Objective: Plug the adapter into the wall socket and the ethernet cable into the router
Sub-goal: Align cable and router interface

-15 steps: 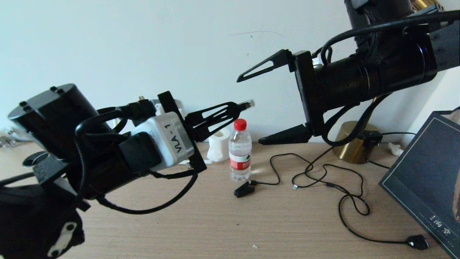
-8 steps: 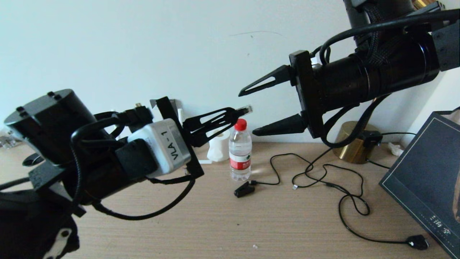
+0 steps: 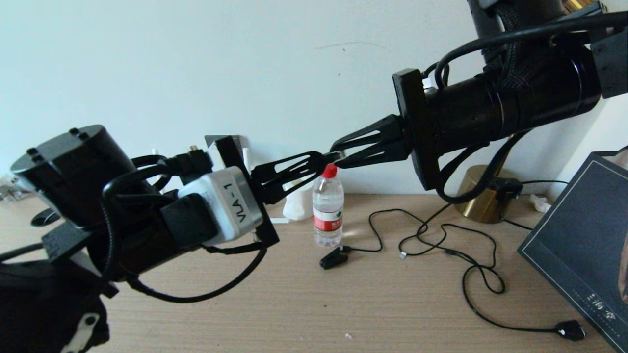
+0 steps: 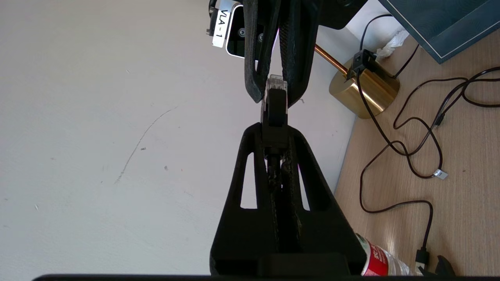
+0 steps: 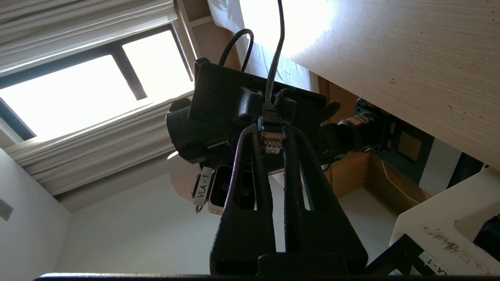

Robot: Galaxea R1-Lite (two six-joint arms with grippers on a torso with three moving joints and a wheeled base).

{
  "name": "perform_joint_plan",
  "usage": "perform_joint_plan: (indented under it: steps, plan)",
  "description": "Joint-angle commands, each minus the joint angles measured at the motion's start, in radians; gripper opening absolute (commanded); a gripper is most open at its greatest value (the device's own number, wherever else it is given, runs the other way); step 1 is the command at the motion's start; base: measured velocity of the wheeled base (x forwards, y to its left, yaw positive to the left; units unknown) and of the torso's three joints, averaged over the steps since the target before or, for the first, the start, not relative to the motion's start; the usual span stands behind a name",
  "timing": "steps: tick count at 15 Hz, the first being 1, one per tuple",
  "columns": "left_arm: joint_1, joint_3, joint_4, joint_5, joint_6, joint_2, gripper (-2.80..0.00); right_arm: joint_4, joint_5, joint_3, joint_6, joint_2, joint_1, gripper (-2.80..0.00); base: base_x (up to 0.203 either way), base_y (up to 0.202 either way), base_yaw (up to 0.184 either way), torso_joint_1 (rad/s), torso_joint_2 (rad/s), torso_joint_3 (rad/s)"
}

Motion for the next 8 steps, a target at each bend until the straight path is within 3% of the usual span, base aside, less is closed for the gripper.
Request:
perform_joint_plan:
  steps: [1,4,5,8]
  plan:
    - [-0.001,-0.001,-0.007,-0.001,0.005,0.003,-2.80,0.005,0.007,0.002,0.007,0.000,0.004,-2.80,0.000,0.000,0.000,0.000,0.00,0.000]
    - [-0.002,0.004,-0.004,-0.003,0.004,0.001,-2.80,0.005,0.005,0.005,0.007,-0.001,0.004,-2.80,0.000,0.000,0.000,0.000,0.00,0.000]
    - [-0.002,0.005,-0.004,-0.006,0.002,0.001,0.00,0.005,0.005,0.006,0.007,-0.001,0.005,-2.80,0.000,0.000,0.000,0.000,0.00,0.000]
    - [-0.002,0.003,-0.007,-0.004,0.002,-0.008,0.00,0.005,0.005,0.016,0.005,-0.003,0.004,-2.80,0.000,0.000,0.000,0.000,0.00,0.000]
